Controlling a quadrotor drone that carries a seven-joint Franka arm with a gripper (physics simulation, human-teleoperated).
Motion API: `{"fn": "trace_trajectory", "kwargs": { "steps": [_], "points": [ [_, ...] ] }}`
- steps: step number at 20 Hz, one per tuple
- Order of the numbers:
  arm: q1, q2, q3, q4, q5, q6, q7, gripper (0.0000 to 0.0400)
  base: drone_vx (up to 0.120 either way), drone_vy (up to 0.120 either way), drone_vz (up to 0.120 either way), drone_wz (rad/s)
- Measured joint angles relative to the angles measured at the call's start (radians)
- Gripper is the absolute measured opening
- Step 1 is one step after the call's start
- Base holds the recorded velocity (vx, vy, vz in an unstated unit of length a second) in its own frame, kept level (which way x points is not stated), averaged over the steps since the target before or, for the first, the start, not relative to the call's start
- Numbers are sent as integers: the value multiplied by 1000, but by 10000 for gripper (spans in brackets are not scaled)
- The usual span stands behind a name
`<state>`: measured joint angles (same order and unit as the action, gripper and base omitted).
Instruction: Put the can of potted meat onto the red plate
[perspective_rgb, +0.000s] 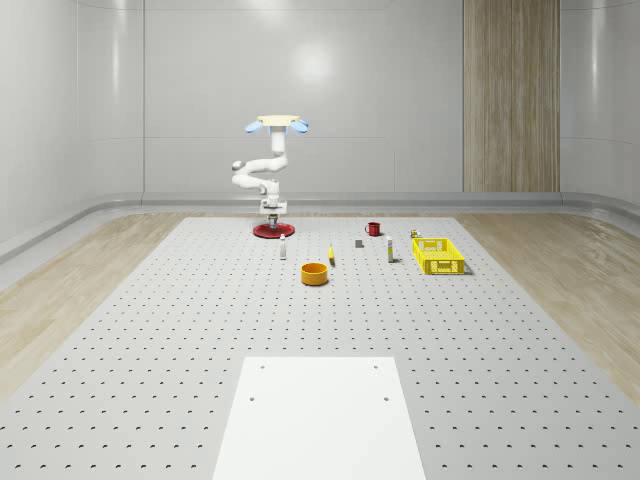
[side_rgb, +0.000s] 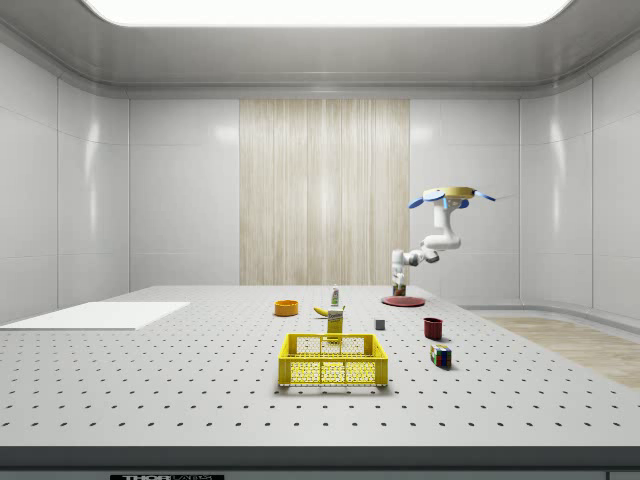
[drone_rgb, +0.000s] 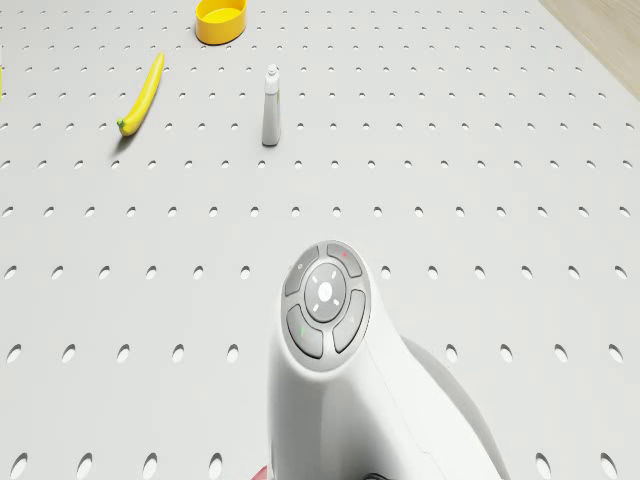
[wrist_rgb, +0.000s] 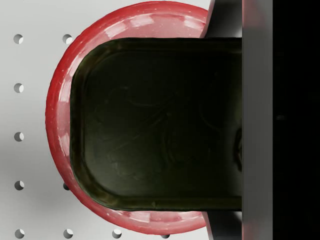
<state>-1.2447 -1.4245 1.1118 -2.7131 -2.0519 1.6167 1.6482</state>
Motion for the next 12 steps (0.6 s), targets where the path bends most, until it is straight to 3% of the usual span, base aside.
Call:
{"fn": "trace_trajectory", "kwargs": {
  "steps": [3,7,12],
  "points": [
    [-4,2,-20,10,-18,10,-1,286,0,0,0,0],
    [-4,4,-26,14,-22,14,-2,357,0,0,0,0],
    [3,1,10,-5,13,-4,-1,388,0,0,0,0]
  ]
}}
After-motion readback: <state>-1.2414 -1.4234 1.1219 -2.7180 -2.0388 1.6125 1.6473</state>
